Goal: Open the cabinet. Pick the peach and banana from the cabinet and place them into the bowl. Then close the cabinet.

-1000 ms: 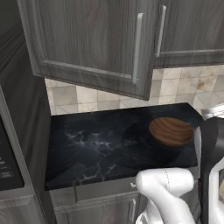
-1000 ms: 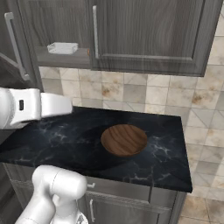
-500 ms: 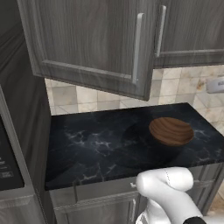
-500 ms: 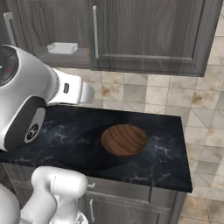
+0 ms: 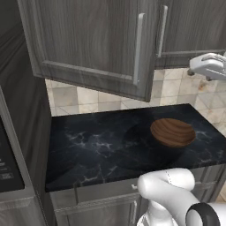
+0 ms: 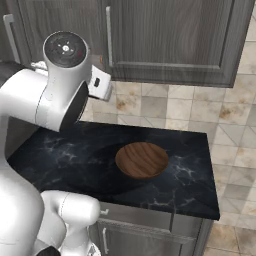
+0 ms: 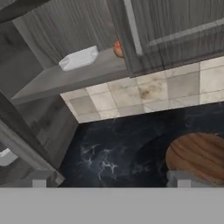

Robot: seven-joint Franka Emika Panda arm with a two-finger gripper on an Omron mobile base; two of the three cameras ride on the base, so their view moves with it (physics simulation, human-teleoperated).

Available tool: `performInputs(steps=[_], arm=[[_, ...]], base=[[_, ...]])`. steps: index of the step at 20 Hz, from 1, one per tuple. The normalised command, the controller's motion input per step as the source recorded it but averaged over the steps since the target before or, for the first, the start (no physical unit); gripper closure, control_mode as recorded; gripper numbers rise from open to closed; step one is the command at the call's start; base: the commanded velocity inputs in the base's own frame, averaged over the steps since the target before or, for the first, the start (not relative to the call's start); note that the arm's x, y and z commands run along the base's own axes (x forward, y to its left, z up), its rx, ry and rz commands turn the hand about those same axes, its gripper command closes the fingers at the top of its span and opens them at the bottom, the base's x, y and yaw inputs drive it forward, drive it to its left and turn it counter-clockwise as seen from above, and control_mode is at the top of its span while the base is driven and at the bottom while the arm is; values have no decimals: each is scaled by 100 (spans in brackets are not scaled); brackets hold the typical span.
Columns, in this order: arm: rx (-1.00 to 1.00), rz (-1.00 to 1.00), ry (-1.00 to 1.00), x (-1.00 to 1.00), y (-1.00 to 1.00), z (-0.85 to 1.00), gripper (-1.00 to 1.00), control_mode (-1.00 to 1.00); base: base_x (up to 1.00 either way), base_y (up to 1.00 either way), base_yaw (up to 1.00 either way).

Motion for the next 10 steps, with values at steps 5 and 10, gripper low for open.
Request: performInputs(steps=[5, 10], arm=[[12, 5, 0, 83, 59, -22, -100, -100], [20, 10, 0, 72, 49, -21, -100, -100]], base=[[0, 0, 0], [0, 0, 0]])
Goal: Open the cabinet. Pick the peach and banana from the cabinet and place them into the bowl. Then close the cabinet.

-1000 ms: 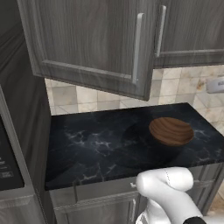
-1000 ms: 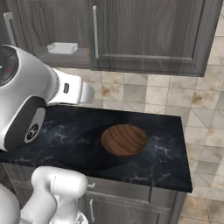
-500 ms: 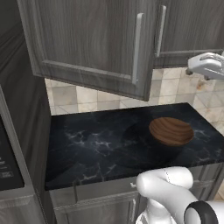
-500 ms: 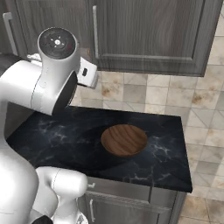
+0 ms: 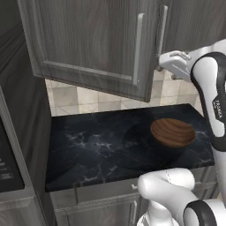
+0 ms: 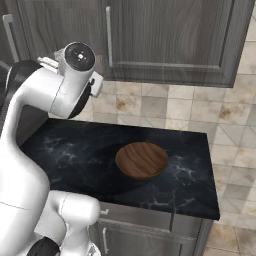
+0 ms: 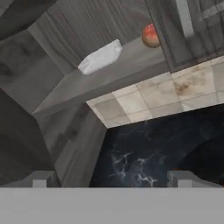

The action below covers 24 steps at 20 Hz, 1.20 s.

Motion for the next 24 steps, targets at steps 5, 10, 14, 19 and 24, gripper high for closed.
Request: performInputs(steps=[5, 10, 14, 19, 24], arm=[[31, 19, 0, 52, 29, -1, -100, -100], [22, 23, 0, 16, 31, -3, -100, -100], [1, 19, 0, 0, 43, 0, -100, -100], [0, 16, 0, 0, 88, 0, -100, -100], [0, 14, 0, 0, 100, 0, -100, -100]], base=[[0, 0, 0], [0, 0, 0], [0, 0, 0], [0, 0, 0], [0, 0, 0]])
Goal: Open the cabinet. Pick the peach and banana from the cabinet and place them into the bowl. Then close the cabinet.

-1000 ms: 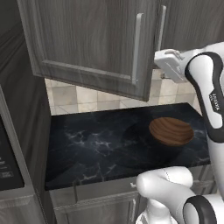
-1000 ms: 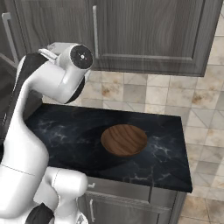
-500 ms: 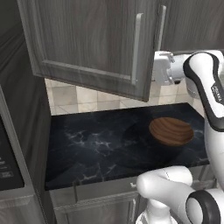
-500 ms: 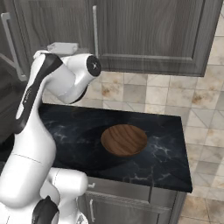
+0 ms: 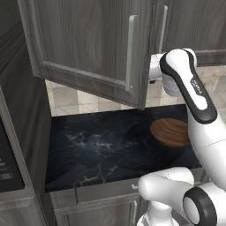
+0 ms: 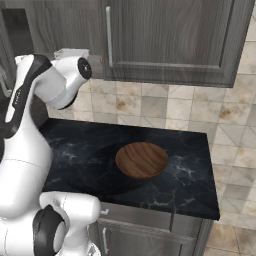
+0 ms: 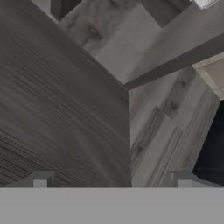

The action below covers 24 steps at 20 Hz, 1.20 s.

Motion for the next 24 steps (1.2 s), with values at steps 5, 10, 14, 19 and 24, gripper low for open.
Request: performInputs(steps=[5, 10, 14, 19, 24], arm=[[-2, 10, -1, -5, 100, -1, -100, -100], [1, 7, 0, 0, 93, -17, -100, -100], [7, 4, 0, 0, 63, -18, -100, -100], [3, -2, 0, -15, -45, 4, -100, -100], [0, -10, -6, -51, -100, 20, -100, -100]], base=[[0, 0, 0], [0, 0, 0], [0, 0, 0], [0, 0, 0], [0, 0, 0]])
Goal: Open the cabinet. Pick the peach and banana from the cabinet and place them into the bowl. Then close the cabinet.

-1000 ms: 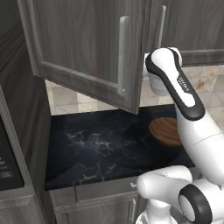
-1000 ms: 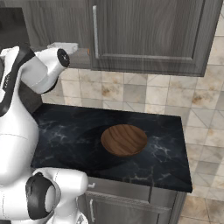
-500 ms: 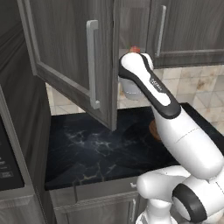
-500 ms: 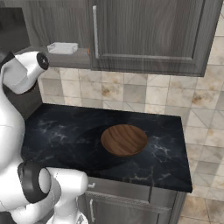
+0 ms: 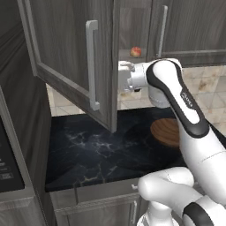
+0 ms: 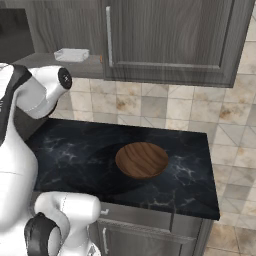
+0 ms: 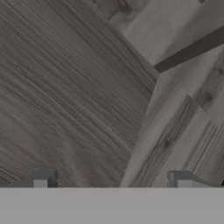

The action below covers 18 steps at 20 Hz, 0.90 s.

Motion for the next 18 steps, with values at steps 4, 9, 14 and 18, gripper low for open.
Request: performInputs(steps=[4, 9, 14, 18], arm=[[-4, -17, -13, -53, -100, 26, -100, -100], [-10, -22, -22, -47, -95, 29, -100, -100], [-20, -25, -19, -17, -70, 26, -100, -100], [-23, -26, -21, -29, -66, 21, -100, -100]], base=[[0, 0, 0], [0, 0, 0], [0, 0, 0], [0, 0, 0]])
